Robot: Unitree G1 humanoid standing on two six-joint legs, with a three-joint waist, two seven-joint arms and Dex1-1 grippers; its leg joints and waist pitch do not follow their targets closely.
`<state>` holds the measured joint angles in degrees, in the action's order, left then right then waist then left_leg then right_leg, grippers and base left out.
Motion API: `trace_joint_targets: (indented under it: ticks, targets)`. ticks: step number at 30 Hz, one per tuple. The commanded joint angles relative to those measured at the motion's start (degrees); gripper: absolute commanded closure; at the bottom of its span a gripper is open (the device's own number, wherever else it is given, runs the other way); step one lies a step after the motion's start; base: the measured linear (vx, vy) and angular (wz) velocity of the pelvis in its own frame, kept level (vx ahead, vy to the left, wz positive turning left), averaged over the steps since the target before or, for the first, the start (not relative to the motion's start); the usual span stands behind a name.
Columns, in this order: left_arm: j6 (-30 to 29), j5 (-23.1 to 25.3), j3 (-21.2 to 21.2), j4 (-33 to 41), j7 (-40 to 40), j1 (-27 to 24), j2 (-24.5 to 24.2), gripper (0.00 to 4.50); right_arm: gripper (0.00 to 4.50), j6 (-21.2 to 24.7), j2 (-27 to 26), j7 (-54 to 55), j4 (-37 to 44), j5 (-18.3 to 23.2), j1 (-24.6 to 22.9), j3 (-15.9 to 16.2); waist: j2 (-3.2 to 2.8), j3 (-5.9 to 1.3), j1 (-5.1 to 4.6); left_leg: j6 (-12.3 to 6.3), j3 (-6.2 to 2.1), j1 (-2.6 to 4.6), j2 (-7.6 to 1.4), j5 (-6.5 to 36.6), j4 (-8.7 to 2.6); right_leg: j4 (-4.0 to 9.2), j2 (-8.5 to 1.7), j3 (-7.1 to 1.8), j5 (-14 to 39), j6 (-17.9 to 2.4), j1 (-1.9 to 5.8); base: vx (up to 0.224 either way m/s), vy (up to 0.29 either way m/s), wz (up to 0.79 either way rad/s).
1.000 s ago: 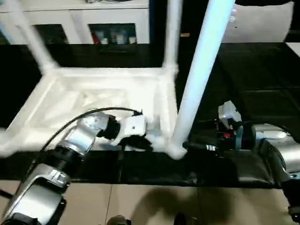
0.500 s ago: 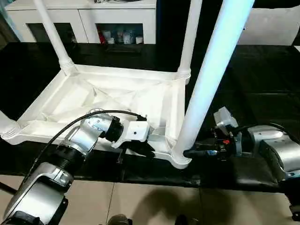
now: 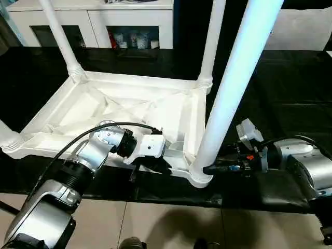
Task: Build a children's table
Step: Rotate leg to tighten
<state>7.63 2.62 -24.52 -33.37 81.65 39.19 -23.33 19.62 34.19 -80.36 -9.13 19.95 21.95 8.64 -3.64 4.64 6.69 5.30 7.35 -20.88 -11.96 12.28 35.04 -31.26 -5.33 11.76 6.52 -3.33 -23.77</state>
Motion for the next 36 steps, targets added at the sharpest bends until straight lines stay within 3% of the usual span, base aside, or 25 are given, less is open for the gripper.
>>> trace_joint_targets:
  ticks: [1, 4, 7, 8, 9, 10, 11, 12, 13, 14, 15, 16, 17, 19, 20, 21, 22, 24, 27, 29, 31, 32, 35, 36]
  targets:
    - [-2.06, -0.06, 1.17, 1.28, -2.44, 0.96, 0.95, 4.5, 2.59, 2.35, -0.97, 0.14, 3.33, 2.1, -1.44, 0.53, 0.96, -5.34, -0.35, -6.9, 0.86, -0.04, -1.26, 2.6, -3.5, 3.78, -3.26, -3.54, 21.99, -1.16, 4.71, 0.0, 0.0, 0.0]
    - [-8.56, -0.13, 2.51, 3.51, -6.65, 0.75, 2.39, 4.5, 2.59, 7.58, -4.36, 9.72, 6.17, 1.46, -2.55, -0.62, 0.91, -5.24, -0.25, -6.22, 0.74, -0.16, -1.2, 2.51, -3.57, 3.78, -3.34, -3.41, 22.15, -1.29, 4.82, 0.0, 0.0, 0.0]
    - [-12.1, 0.2, 3.18, 4.73, -9.88, 0.69, 3.67, 4.5, 2.59, 9.87, -7.28, 16.67, 6.48, -0.29, -2.35, -1.21, 0.84, -4.85, -1.22, -4.3, 1.04, 0.19, -0.44, 5.4, -3.59, 5.04, -3.1, -2.68, 27.3, 1.1, 4.66, 0.0, 0.0, 0.0]
    - [-18.0, 0.86, 4.64, 6.11, -16.9, 0.95, 7.08, 4.5, 2.59, 11.81, -13.56, 28.49, 5.56, -3.23, -1.1, -2.91, 0.76, -4.46, -1.89, -3.56, 1.15, 0.63, -0.28, 7.85, -3.48, 5.94, -2.96, -2.03, 30.56, 2.4, 4.4, 0.0, 0.0, 0.0]
    - [-18.0, 0.86, 4.64, 6.11, -16.9, 0.95, 7.08, 4.5, 2.6, 11.81, -13.56, 28.49, 5.56, -3.23, -1.1, -2.91, 0.69, -4.29, -2.4, -2.98, 1.14, 0.81, -0.19, 8.89, -3.35, 6.29, -2.86, -1.55, 31.95, 3.08, 4.31, 0.0, 0.0, 0.0]
    - [-19.78, 1.11, 5.05, 6.49, -19.03, 1.03, 8.12, 4.5, 2.6, 12.39, -15.47, 32.0, 5.23, -4.09, -0.7, -3.43, 0.84, -4.28, -3.37, -2.58, 0.85, 0.66, 0.02, 11.19, -3.11, 7.08, -2.74, -0.38, 33.93, 5.54, 4.91, 0.0, 0.0, 0.0]
    - [-21.96, 1.34, 5.44, 6.96, -21.33, 1.1, 9.45, 4.5, 2.6, 12.75, -17.89, 36.68, 4.54, -5.66, -0.14, -3.9, 0.24, -4.75, -4.14, -3.06, 0.64, 1.22, -0.41, 12.27, -3.25, 7.43, -2.87, -0.32, 33.06, 6.3, 5.07, 0.0, 0.0, 0.0]
    - [-21.96, 1.34, 5.44, 6.96, -21.33, 1.1, 9.45, 4.5, 2.61, 12.75, -17.89, 36.68, 4.54, -5.66, -0.14, -3.9, 0.23, -4.75, -4.77, -3.24, 0.26, 0.78, -0.99, 12.35, -3.55, 7.08, -2.97, -0.46, 31.4, 6.18, 5.55, 0.0, 0.0, 0.0]
    - [-23.0, 1.62, 5.82, 6.9, -23.21, 1.26, 10.37, 4.5, 2.61, 12.91, -19.76, 40.15, 3.73, -6.57, 0.39, -4.46, -0.16, -4.7, -5.76, -3.77, -0.53, 0.11, -1.97, 14.13, -4.03, 6.45, -3.0, -0.45, 29.45, 5.99, 6.12, 0.0, 0.0, 0.0]
    - [-24.46, 2.01, 6.36, 6.87, -25.85, 1.48, 11.63, 4.5, 2.61, 13.16, -22.33, 44.97, 2.61, -7.72, 1.15, -5.31, -0.46, -4.71, -6.5, -3.61, -0.78, 0.27, -2.54, 15.76, -4.32, 6.05, -3.36, -0.95, 28.58, 5.17, 6.09, 0.0, 0.0, 0.0]
    - [-25.55, 2.29, 6.77, 6.91, -27.8, 1.64, 12.54, 4.5, 2.61, 13.34, -24.2, 48.53, 1.78, -8.47, 1.72, -6.0, -0.41, -4.77, -7.1, -3.26, -0.79, 0.36, -2.43, 16.04, -4.23, 5.94, -3.51, -1.11, 28.0, 4.52, 6.0, 0.0, 0.0, 0.0]
    - [-25.55, 2.29, 6.77, 6.91, -27.8, 1.64, 12.54, 4.5, 2.61, 13.34, -24.2, 48.53, 1.78, -8.47, 1.72, -6.0, -0.14, -4.77, -7.87, -2.92, -0.6, 0.3, -1.55, 15.84, -3.94, 6.23, -3.69, -0.93, 28.46, 3.9, 6.01, 0.0, 0.0, 0.0]
    - [-27.71, 2.85, 7.73, 7.31, -31.86, 1.9, 14.35, 4.5, 2.61, 13.5, -27.48, 54.97, 0.07, -9.31, 2.91, -7.31, 0.08, -4.8, -8.32, -3.05, 0.06, 0.58, -0.38, 14.11, -3.46, 6.87, -3.76, -0.83, 29.49, 3.71, 5.57, 0.0, 0.0, 0.0]
    - [-29.09, 3.21, 8.51, 7.85, -34.69, 2.02, 15.78, 4.5, 2.61, 12.48, -29.66, 58.95, -1.74, -9.9, 4.08, -8.21, -0.14, -5.07, -8.6, -3.64, 0.09, 0.46, -0.14, 11.73, -3.35, 6.92, -3.71, -0.6, 28.58, 2.91, 5.69, 0.0, 0.0, 0.0]
    - [-29.63, 3.32, 8.74, 8.2, -35.5, 2.0, 16.3, 4.5, 2.61, 11.86, -30.45, 60.18, -2.42, -10.14, 4.53, -8.54, -0.15, -5.26, -8.71, -4.32, 0.01, 0.36, -0.38, 10.64, -3.47, 6.59, -3.8, -0.89, 26.86, 2.26, 5.71, 0.0, 0.0, 0.0]
    - [-30.35, 3.6, 8.86, 9.05, -36.55, 1.88, 16.97, 4.5, 2.27, 9.77, -31.48, 61.35, -3.48, -10.58, 5.17, -8.83, 0.06, -5.28, -8.81, -4.61, -0.12, 0.05, -0.45, 10.05, -3.51, 6.37, -3.71, -0.95, 26.05, 2.13, 5.89, 0.0, 0.0, 0.0]
    - [-30.35, 3.6, 8.86, 9.05, -36.55, 1.88, 16.97, 4.5, 2.06, 9.77, -31.48, 61.35, -3.48, -10.58, 5.17, -8.83, -0.12, -5.47, -8.86, -5.05, -0.23, 0.04, -0.65, 9.0, -3.56, 5.91, -3.85, -1.24, 24.2, 1.39, 5.93, 0.0, 0.0, 0.0]
    - [-30.37, 3.86, 8.73, 9.63, -36.88, 1.73, 17.02, 4.5, 1.92, 8.29, -31.97, 61.59, -3.92, -10.62, 5.53, -9.3, -0.08, -5.72, -8.85, -5.99, -0.32, -0.28, -0.66, 6.41, -3.53, 5.18, -3.88, -1.71, 20.63, 0.06, 6.11, 0.0, 0.0, 0.0]
    - [-28.78, 4.1, 8.22, 9.83, -35.92, 1.21, 15.08, 4.5, 1.63, 6.11, -30.64, 58.48, -2.26, -9.59, 4.74, -10.38, -0.06, -6.65, -8.52, -7.74, -0.59, -0.98, -0.78, -0.8, -3.04, 2.98, -4.02, -2.56, 11.7, -3.19, 6.37, 0.0, 0.0, 0.0]
    - [-28.1, 3.86, 8.22, 9.67, -35.37, 0.97, 14.23, 4.5, 1.49, 5.82, -29.44, 56.2, -0.74, -8.61, 3.95, -10.71, 0.17, -6.86, -8.01, -10.73, -0.69, -1.56, -0.59, -7.6, -2.33, 1.28, -3.8, -3.06, 3.24, -5.8, 5.95, 0.0, 0.0, 0.0]
    - [-27.72, 3.81, 8.26, 9.52, -35.02, 0.83, 13.74, 4.5, 1.18, 5.99, -28.34, 53.78, 0.25, -7.52, 3.29, -10.62, 0.32, -6.69, -7.21, -11.74, -0.31, -1.56, -0.37, -7.06, -2.15, 1.17, -3.83, -3.26, 3.85, -6.26, 5.67, 0.0, 0.0, 0.0]
    - [-27.53, 2.94, 8.84, 9.17, -33.95, 0.7, 13.17, 4.5, 1.18, 6.2, -25.75, 49.51, 1.86, -6.23, 1.92, -10.04, 0.32, -6.48, -6.57, -11.68, 0.08, -1.4, -0.2, -4.76, -2.2, 1.72, -3.81, -3.22, 6.82, -5.66, 5.6, 0.0, 0.0, 0.0]
    - [-25.72, 2.31, 8.95, 8.31, -31.87, 0.9, 11.83, 4.5, 1.04, 6.44, -21.77, 43.57, 3.29, -4.28, 0.39, -9.7, 0.4, -5.94, -5.53, -10.04, 0.53, -1.1, -0.37, 0.14, -2.54, 2.93, -3.54, -2.98, 15.32, -2.91, 5.39, 0.0, 0.0, 0.0]
    - [-24.9, 2.33, 8.8, 7.88, -30.97, 0.99, 11.22, 4.5, 0.81, 6.42, -20.32, 41.64, 3.61, -4.03, 0.01, -9.57, 0.45, -5.82, -5.47, -9.53, 0.64, -1.0, -0.28, 1.28, -2.6, 3.21, -3.49, -2.91, 17.14, -2.24, 5.28, 0.0, 0.0, 0.0]
